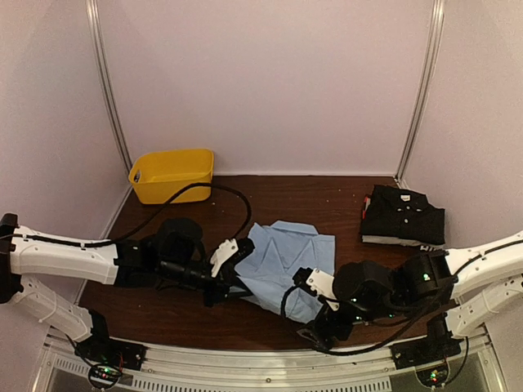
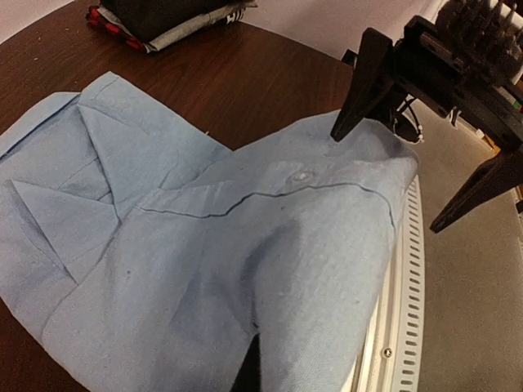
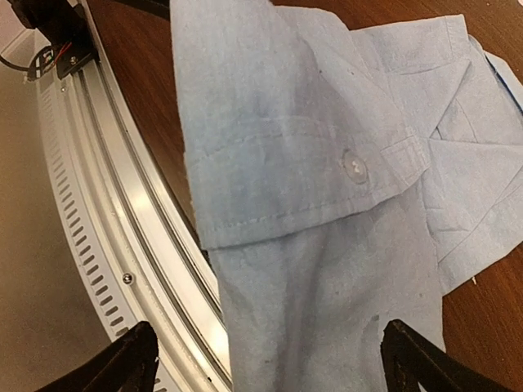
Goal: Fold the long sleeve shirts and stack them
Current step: Pick up the 2/3-rectangle-folded shirt from the center of the board.
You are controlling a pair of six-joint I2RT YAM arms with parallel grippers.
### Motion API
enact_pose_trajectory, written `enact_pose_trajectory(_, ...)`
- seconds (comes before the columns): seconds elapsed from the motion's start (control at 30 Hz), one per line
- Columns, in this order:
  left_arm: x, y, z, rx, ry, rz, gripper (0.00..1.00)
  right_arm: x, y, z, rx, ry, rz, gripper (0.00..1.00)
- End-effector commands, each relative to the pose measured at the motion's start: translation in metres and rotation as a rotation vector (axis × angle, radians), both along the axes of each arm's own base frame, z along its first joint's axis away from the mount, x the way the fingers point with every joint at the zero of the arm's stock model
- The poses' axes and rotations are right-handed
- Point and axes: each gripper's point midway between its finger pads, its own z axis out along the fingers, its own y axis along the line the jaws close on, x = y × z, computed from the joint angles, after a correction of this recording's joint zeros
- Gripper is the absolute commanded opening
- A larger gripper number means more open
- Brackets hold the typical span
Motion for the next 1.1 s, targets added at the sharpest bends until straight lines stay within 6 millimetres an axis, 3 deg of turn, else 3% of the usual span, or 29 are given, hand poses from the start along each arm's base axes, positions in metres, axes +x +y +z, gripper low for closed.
enact_pose_trajectory(0.0,0.002,-0.008,0.025,-0.073,0.069,-0.016,0.00,0.009,-0.005,-0.003,-0.090,-0.083,-0.050,0.96)
enact_pose_trajectory(0.13,-0.002,-0.008,0.029,-0.090,0.095,-0.039,0.00,0.013,-0.013,-0.016,-0.180,-0.130,-0.079,0.94)
enact_pose_trajectory(0.37,-0.012,-0.005,0.033,-0.104,0.120,-0.080,0.00,0.019,-0.012,-0.023,-0.226,-0.165,-0.079,0.72)
enact_pose_trajectory(0.5,-0.014,-0.001,0.033,-0.096,0.126,-0.076,0.00,0.013,-0.008,-0.028,-0.240,-0.136,-0.056,0.43)
enact_pose_trajectory(0.6,-0.013,0.007,0.020,-0.031,0.151,-0.045,0.00,0.000,-0.001,-0.024,-0.190,-0.074,-0.015,0.18)
enact_pose_trajectory(0.7,-0.016,0.016,0.011,0.014,0.189,-0.013,0.00,-0.015,0.007,-0.016,-0.129,0.004,0.026,0.05)
enact_pose_trajectory(0.77,-0.020,0.024,0.008,0.029,0.217,0.001,0.00,-0.027,0.012,-0.012,-0.089,0.062,0.057,0.00)
enact_pose_trajectory(0.93,-0.043,0.038,0.010,0.038,0.302,-0.024,0.00,-0.056,0.023,0.000,0.002,0.198,0.150,0.00)
enact_pose_trajectory(1.07,-0.045,0.037,0.014,0.025,0.313,-0.034,0.00,-0.064,0.026,0.000,0.019,0.242,0.189,0.00)
